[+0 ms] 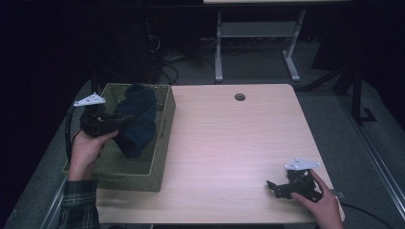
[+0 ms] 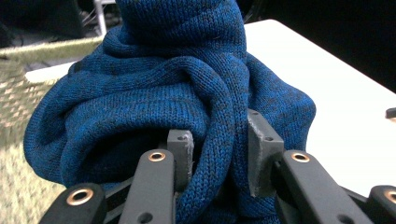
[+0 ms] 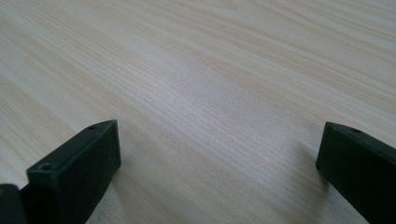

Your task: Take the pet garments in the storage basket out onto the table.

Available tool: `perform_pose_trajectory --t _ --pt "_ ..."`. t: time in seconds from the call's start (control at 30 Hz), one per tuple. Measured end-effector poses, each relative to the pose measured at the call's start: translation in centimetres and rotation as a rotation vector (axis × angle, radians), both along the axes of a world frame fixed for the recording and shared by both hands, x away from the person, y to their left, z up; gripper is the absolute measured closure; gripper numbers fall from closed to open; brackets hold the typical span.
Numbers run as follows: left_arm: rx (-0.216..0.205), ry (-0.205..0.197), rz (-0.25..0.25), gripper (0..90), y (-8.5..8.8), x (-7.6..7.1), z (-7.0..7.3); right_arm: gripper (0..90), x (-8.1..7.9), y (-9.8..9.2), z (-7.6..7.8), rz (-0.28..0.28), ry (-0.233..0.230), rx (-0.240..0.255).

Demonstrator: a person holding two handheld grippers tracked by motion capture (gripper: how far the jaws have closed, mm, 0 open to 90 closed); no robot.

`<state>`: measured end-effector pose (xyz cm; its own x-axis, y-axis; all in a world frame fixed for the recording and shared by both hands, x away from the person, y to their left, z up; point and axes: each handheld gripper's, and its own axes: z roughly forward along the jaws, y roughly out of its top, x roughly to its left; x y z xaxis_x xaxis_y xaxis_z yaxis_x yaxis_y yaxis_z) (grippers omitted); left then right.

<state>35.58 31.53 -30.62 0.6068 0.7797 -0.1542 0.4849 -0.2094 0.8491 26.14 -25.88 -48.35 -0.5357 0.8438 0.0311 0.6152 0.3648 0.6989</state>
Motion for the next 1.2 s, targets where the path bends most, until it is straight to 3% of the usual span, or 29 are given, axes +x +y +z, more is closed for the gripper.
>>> perform_pose_trajectory --t 0.57,1.2 --pt "-0.085 -0.067 -0.124 67.6 -4.3 -0.6 2.7 0.0 0.0 0.0 0.0 0.0 0.0 0.0" --pt "-0.082 -0.084 -0.244 67.8 -10.4 -0.1 2.8 0.0 0.0 0.0 0.0 -0.002 0.001 0.003"
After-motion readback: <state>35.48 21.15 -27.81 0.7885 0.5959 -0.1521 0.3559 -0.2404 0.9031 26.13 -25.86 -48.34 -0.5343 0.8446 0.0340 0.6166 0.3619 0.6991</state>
